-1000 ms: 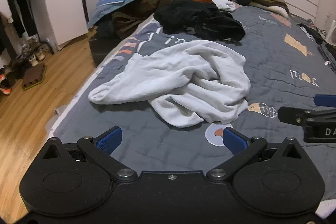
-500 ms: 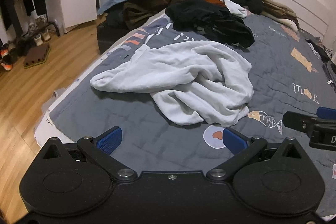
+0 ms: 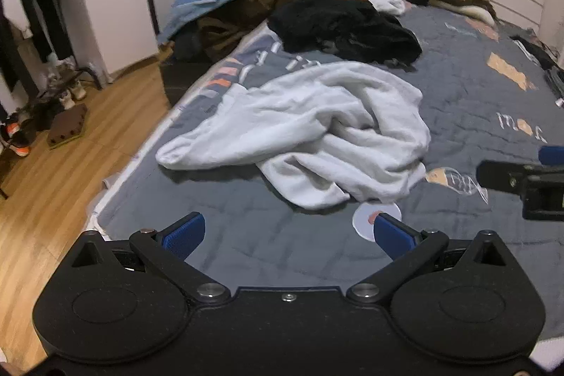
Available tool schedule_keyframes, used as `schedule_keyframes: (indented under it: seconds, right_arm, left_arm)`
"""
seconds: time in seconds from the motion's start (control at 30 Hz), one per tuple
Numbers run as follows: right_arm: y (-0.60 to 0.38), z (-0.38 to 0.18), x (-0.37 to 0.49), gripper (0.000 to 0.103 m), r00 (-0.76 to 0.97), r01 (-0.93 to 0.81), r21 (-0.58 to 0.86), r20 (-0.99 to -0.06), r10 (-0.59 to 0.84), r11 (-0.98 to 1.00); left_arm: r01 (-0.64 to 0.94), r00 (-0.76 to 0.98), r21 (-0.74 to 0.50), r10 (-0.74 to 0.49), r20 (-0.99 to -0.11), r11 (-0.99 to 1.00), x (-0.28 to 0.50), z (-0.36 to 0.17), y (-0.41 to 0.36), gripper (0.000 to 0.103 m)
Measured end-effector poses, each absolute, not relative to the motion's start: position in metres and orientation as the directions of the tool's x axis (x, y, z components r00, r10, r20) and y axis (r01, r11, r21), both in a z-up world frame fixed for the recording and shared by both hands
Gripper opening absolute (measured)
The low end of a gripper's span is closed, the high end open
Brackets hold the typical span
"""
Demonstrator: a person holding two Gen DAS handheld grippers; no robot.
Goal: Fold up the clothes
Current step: 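Move both grippers toward the crumpled light grey sweatshirt on the bed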
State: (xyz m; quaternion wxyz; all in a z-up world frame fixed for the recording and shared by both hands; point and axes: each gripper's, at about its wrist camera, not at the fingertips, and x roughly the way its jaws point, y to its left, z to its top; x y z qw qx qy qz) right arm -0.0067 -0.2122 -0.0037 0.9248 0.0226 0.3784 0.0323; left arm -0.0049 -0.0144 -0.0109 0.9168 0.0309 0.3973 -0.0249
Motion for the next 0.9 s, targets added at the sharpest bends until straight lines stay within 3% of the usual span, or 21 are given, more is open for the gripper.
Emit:
schedule_keyframes:
  seconds: [0.3,0.73,0.9]
  right_arm:
    - [-0.212,-0.004,-0.004,0.103,0.712,-0.039,0.054,-0.699,0.066,0.998]
    - [-0.222,-0.026,0.039,0.103,0.725,-0.092,-0.022,-0.687,0.051,0.996]
    - [-0.233,-0.049,0.073,0.103,0.709,-0.098,0.017,-0.7,0.081,0.995]
  left_arm:
    - [0.075,0.746,0.075,-0.006,-0.666,0.994,-0.008,-0.005,-0.017,0.103]
    - [0.061,0.73,0.02,-0.031,-0.682,0.998,0.003,-0.019,0.012,0.103]
    - [0.069,0.728,0.006,-0.047,-0.684,0.998,0.01,-0.029,0.021,0.103]
